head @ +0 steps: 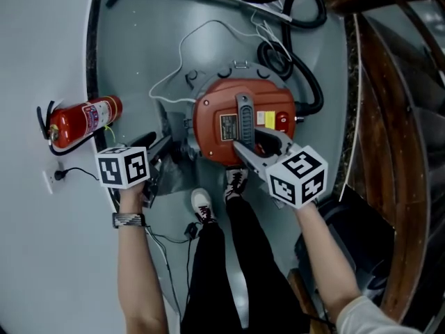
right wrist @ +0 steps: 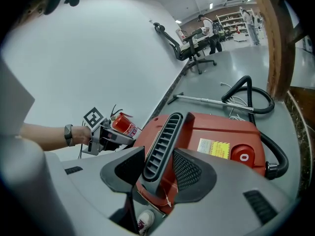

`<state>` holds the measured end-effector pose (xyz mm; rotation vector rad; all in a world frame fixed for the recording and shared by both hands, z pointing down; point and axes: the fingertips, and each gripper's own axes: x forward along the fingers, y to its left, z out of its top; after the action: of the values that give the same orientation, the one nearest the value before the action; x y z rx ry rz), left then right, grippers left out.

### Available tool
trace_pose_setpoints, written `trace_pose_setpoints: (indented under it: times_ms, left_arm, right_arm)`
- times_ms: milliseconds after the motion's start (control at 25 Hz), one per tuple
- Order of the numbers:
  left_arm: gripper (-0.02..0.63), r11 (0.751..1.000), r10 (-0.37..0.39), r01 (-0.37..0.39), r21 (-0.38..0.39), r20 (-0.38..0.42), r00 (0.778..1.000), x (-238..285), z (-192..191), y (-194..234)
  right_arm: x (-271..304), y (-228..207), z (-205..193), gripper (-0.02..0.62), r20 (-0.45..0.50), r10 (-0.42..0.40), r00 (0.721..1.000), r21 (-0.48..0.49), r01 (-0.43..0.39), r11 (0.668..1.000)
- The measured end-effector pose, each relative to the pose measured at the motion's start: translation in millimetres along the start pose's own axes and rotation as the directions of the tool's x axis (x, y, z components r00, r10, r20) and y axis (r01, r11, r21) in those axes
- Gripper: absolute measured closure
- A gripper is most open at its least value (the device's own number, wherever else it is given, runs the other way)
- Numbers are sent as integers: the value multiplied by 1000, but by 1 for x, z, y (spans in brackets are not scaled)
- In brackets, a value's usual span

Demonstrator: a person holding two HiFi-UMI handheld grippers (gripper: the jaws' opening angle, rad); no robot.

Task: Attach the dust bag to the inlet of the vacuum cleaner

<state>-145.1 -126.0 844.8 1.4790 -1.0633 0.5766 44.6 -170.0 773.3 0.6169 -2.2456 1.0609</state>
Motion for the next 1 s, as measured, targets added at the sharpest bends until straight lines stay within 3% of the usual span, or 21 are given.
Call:
trace_pose_setpoints:
  times_ms: [80,240,400,560,680,1000]
  left_arm:
    - [387,1000,-11,11,-14,-20,1000,2,-2,-1]
    - [479,999,-42,40,-27,-50,998,5,-3,-11]
    - [507,1000,-2,3,12,-73,997,4,-2,-11]
    - [564,992,93,-85,94,-77,993,-3,-1,-3]
    - [566,990,103,-93,106,-86,991,-3,-3,-2]
    - [534,1000,4,-6,-23,-91,996,0,-8,-3]
  right_arm:
    - [1,1,0,411,1,6,1000,0,-6,1000]
    - [0,1,1,411,7,11,1000,-3,-11,1000]
    - [1,2,1,411,9,13,1000,-3,-13,1000]
    - [1,2,1,411,8,11,1000,-4,-11,1000]
    - [0,3,1,411,8,10,1000,-6,-10,1000]
    - [1,3,0,411,17,9,1000,-4,-9,1000]
